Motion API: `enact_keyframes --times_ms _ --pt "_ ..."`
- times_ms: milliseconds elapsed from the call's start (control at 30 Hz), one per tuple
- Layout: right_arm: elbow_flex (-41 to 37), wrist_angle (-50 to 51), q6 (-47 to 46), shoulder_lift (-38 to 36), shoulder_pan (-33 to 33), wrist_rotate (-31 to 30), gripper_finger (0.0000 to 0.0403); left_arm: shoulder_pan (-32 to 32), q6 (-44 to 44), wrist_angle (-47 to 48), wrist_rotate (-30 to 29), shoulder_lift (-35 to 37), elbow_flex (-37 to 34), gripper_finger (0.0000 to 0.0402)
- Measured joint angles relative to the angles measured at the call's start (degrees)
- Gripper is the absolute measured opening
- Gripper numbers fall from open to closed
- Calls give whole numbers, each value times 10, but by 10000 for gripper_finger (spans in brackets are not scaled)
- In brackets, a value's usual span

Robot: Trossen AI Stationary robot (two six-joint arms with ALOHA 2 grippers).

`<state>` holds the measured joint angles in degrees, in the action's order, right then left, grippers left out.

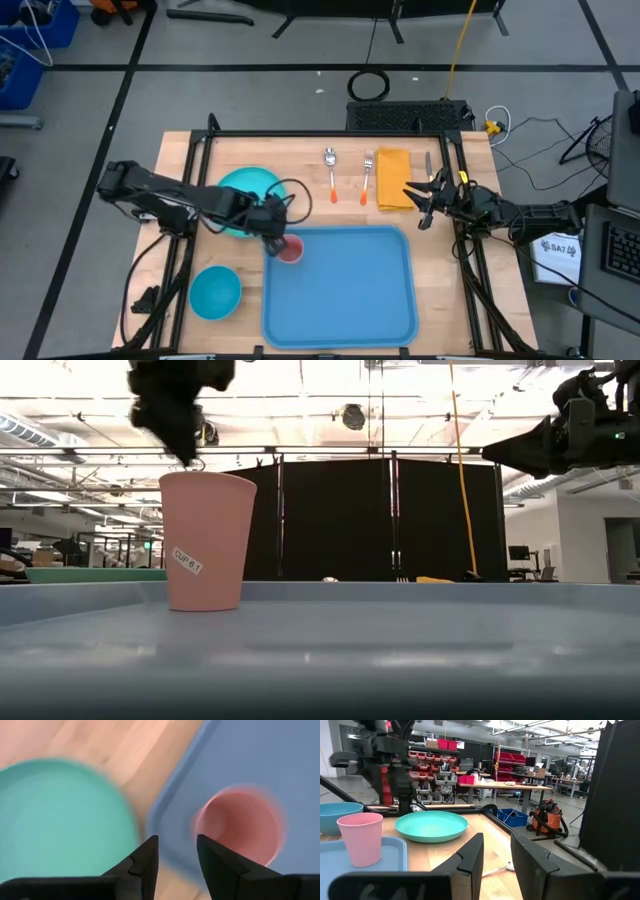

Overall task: Set up tray
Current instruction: Put the light blue plate on the blue serving tray

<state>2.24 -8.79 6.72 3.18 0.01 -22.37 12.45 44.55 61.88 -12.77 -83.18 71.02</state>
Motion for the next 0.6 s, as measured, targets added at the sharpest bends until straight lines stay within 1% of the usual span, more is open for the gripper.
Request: enact_keyframes --times_ms 100,167,200,300,367,433,533,600 --pt "0 2 0 0 0 0 89 0 21 105 -14 5 0 141" --pt "0 3 0 1 0 0 89 0 23 145 -22 3 -1 141" --pt "0 3 1 1 0 0 89 0 21 150 -22 0 -2 141" --pt "0 3 2 1 0 0 89 0 -3 137 -8 -7 -18 141" --pt "0 3 2 1 0 0 89 0 -4 131 -6 -10 -40 141" --pt "0 3 2 1 0 0 89 -8 10 122 8 -11 -77 141" --pt "0 3 2 1 0 0 89 -24 45 96 45 -12 -134 141" --pt "0 3 2 1 0 0 89 -33 65 89 53 -8 -163 141"
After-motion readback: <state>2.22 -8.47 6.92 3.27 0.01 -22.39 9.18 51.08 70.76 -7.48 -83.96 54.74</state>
